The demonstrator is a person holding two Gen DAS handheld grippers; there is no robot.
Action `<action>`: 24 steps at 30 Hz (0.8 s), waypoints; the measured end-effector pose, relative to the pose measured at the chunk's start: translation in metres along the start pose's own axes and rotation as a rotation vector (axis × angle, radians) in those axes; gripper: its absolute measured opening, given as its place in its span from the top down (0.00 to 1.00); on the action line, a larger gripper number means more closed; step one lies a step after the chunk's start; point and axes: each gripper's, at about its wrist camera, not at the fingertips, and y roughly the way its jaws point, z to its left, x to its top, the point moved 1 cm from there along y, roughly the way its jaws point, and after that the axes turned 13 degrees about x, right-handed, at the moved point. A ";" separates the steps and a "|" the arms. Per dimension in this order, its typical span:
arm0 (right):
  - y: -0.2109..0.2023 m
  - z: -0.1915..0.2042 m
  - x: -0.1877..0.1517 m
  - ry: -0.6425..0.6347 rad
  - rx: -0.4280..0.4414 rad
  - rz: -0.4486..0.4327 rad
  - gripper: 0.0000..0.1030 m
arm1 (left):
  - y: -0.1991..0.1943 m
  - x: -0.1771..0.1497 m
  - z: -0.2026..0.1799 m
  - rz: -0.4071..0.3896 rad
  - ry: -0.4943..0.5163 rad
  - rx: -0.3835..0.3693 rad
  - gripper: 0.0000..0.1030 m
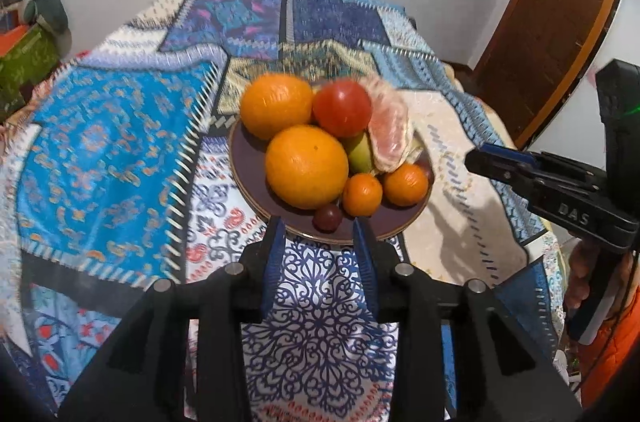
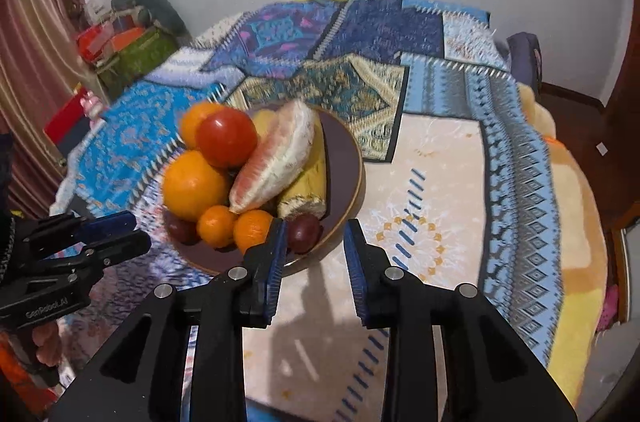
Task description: Organize fruits
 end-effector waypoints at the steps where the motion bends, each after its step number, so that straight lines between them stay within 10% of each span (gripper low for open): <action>1: -0.009 0.005 0.000 -0.001 0.008 -0.013 0.74 | -0.011 0.001 0.002 -0.019 -0.003 0.004 0.66; 19: -0.179 0.111 0.002 -0.150 0.020 -0.428 0.74 | -0.224 0.009 0.009 -0.480 -0.049 0.052 0.66; 24: -0.206 0.135 -0.006 -0.195 0.010 -0.535 0.63 | -0.261 0.004 0.009 -0.566 -0.072 0.042 0.49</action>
